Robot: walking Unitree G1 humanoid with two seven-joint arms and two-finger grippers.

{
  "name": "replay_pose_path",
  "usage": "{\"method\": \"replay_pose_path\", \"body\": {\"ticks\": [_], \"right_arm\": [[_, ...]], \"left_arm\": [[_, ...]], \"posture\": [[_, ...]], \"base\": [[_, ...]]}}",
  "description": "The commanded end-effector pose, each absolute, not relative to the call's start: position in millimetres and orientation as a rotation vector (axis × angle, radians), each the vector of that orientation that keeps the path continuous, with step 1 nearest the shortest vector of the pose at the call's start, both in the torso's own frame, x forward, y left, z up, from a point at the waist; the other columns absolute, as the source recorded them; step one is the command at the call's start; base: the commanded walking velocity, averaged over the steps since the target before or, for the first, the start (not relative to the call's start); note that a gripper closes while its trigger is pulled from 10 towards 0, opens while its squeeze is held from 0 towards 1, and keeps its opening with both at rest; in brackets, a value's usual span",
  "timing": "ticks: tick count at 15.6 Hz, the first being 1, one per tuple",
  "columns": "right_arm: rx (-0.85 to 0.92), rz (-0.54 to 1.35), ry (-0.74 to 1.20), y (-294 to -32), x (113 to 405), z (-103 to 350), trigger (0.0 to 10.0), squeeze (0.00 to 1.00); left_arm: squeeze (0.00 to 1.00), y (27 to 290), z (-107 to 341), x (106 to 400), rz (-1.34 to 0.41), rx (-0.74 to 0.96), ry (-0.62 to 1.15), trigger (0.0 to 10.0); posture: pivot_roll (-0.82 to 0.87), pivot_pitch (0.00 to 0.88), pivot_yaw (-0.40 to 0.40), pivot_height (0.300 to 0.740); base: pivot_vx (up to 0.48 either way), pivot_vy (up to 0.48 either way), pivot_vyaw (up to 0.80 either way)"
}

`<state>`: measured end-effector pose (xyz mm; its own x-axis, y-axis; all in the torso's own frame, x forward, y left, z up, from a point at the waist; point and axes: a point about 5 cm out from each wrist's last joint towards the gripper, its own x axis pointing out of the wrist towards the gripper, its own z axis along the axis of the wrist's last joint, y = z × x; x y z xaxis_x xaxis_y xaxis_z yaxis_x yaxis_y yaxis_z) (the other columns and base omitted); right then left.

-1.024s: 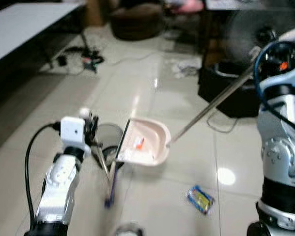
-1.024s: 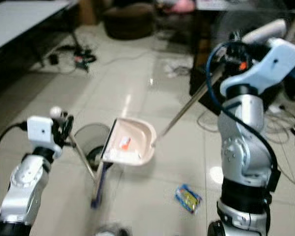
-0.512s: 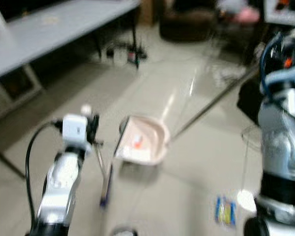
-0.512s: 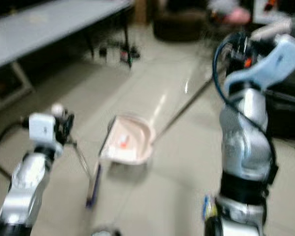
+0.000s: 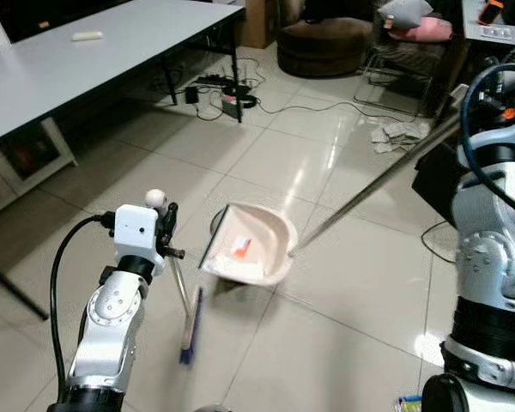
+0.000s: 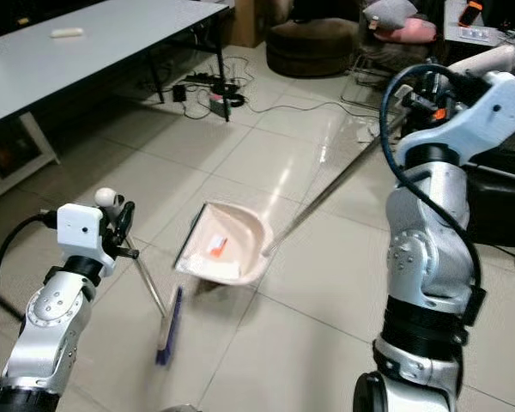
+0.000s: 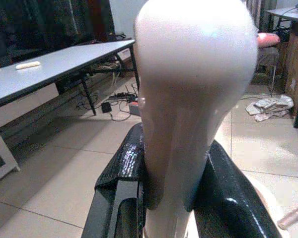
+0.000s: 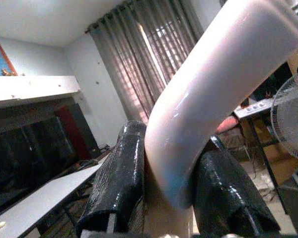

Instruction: Sweep floor

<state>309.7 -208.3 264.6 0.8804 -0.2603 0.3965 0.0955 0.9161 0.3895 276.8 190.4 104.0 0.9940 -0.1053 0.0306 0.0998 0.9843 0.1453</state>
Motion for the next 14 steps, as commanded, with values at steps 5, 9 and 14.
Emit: {"method": "replay_pose_path", "body": {"ticks": [5,9,14], "right_arm": [[0.395,-0.196,-0.534,-211.5,310.4,279.3,10.0,0.00],[0.348,-0.185,-0.525,-209.5,312.7,280.9,10.0,0.00],[0.384,-0.197,-0.531,-211.6,314.0,279.4,10.0,0.00]], "left_arm": [[0.00,189.9,108.5,275.8,-0.100,0.157,-0.058,10.0],[0.00,189.6,107.3,273.5,-0.090,0.147,-0.057,10.0],[0.00,190.5,108.3,274.4,-0.090,0.153,-0.057,10.0]], "posture": [[-0.01,0.030,0.060,0.740],[-0.01,0.037,0.053,0.740],[-0.01,0.034,0.058,0.740]], "base": [[0.394,0.000,0.00],[0.395,0.000,0.60],[0.393,0.000,0.00]]}}
